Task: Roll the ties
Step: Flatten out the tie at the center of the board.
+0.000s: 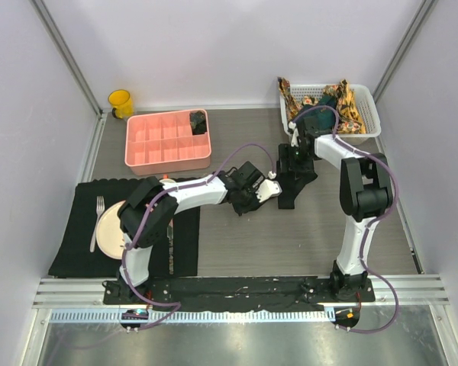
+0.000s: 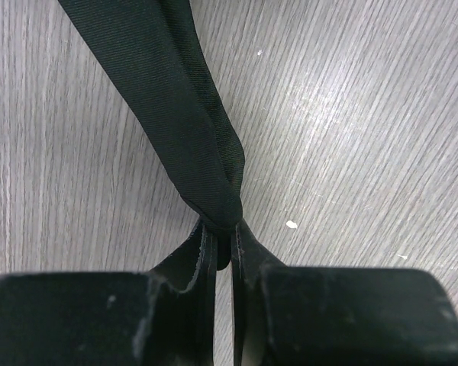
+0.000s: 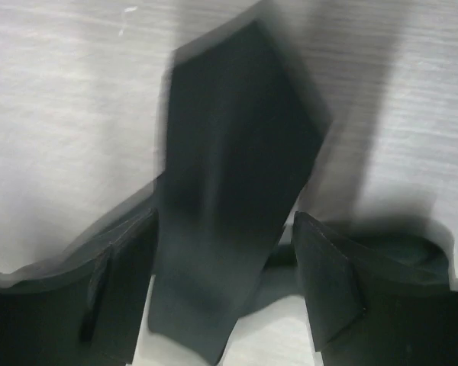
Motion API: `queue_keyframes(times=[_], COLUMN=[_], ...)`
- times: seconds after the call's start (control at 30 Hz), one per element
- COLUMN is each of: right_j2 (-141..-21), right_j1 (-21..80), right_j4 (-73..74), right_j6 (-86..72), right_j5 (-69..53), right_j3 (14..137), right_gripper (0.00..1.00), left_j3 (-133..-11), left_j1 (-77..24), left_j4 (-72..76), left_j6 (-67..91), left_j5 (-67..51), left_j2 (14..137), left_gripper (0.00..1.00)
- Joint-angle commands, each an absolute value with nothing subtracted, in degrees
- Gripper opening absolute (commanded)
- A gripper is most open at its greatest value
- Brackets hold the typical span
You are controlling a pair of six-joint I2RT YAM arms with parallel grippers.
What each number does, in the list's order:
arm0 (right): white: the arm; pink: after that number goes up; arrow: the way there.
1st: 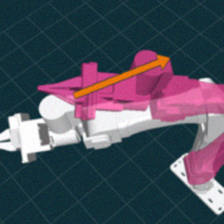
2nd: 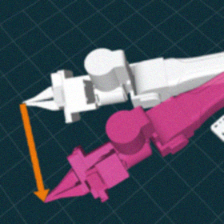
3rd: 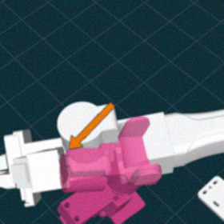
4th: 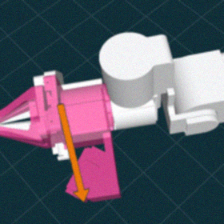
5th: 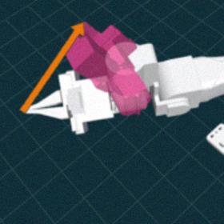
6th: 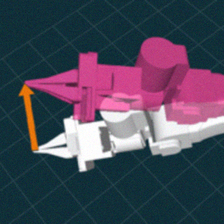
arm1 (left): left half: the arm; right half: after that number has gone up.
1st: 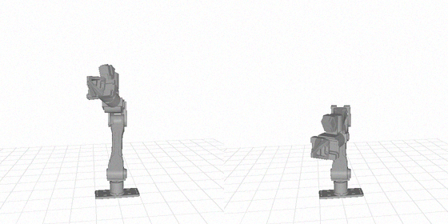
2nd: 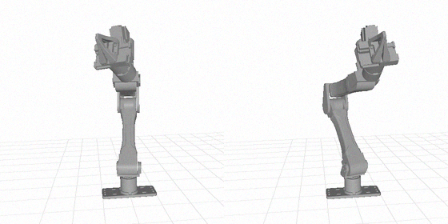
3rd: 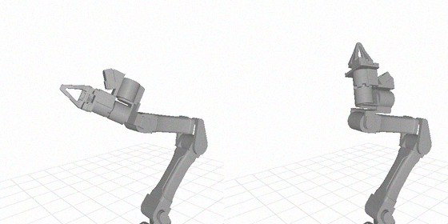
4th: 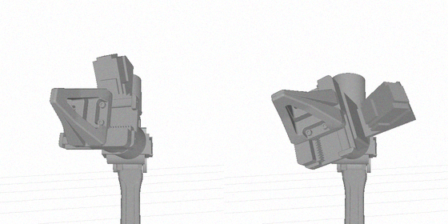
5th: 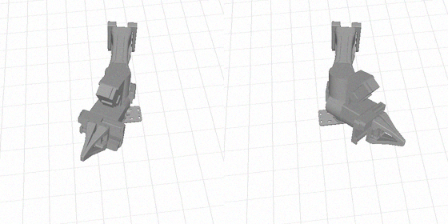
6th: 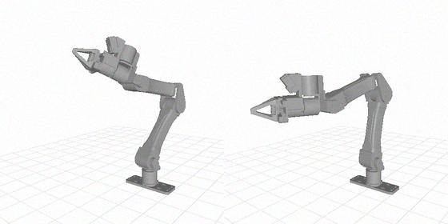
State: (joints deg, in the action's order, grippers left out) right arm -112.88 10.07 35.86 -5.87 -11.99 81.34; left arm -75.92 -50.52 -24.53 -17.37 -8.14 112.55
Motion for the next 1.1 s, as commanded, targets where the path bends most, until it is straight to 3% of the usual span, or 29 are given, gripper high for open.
queue_keyframes(times=[0.0, 0.07, 0.1, 0.17, 0.23, 0.27, 0.47, 0.63, 0.73, 0.87, 1.07], right_j2=[-115.92, -116.19, -115.58, -114.26, -111.47, -110.66, -104.78, -106.52, -109.51, -111.97, -113.29], right_j1=[11.42, 11.60, 11.60, 11.60, 11.51, 11.43, 6.51, -1.11, -4.73, -13.16, -13.98], right_j4=[32.78, 32.96, 33.31, 34.62, 36.64, 37.17, 46.83, 69.22, 80.40, 85.33, 86.31], right_j6=[-9.05, -8.88, -8.62, -7.30, -4.41, -3.35, 7.27, 28.61, 41.28, 51.91, 56.95], right_j5=[-6.94, -8.17, -8.35, -8.87, -9.05, -9.23, -21.16, -29.34, -27.17, -25.76, -27.41], right_j3=[84.73, 84.81, 84.64, 85.16, 85.69, 85.69, 88.15, 96.82, 101.23, 105.46, 107.23], right_gripper=[0.74, 0.61, 0.41, 0.27, 0.04, 0.01, 0.01, 0.01, 0.01, 0.01, 0.01], left_j3=[-74.71, -74.71, -74.62, -74.36, -73.83, -73.65, -71.81, -70.75, -70.14, -68.12, -65.92], left_j1=[-50.80, -50.80, -50.63, -50.63, -50.28, -50.10, -48.69, -46.67, -45.79, -44.83, -43.86], left_j4=[-27.07, -27.16, -27.33, -27.60, -27.86, -28.21, -29.62, -31.72, -33.04, -33.84, -34.19], left_j6=[-16.96, -17.05, -17.05, -16.88, -16.61, -16.52, -16.96, -17.84, -18.28, -19.25, -19.95], left_j5=[-8.09, -7.56, -7.47, -7.12, -6.94, -6.94, -7.21, -7.21, -6.86, -5.72, -6.06], left_j2=[111.53, 111.53, 111.45, 111.36, 110.83, 110.66, 108.20, 106.35, 105.30, 103.28, 101.78], left_gripper=[0.08, 0.08, 0.08, 0.07, 0.06, 0.05, 0.02, 0.00, 0.00, 0.00, 0.00])
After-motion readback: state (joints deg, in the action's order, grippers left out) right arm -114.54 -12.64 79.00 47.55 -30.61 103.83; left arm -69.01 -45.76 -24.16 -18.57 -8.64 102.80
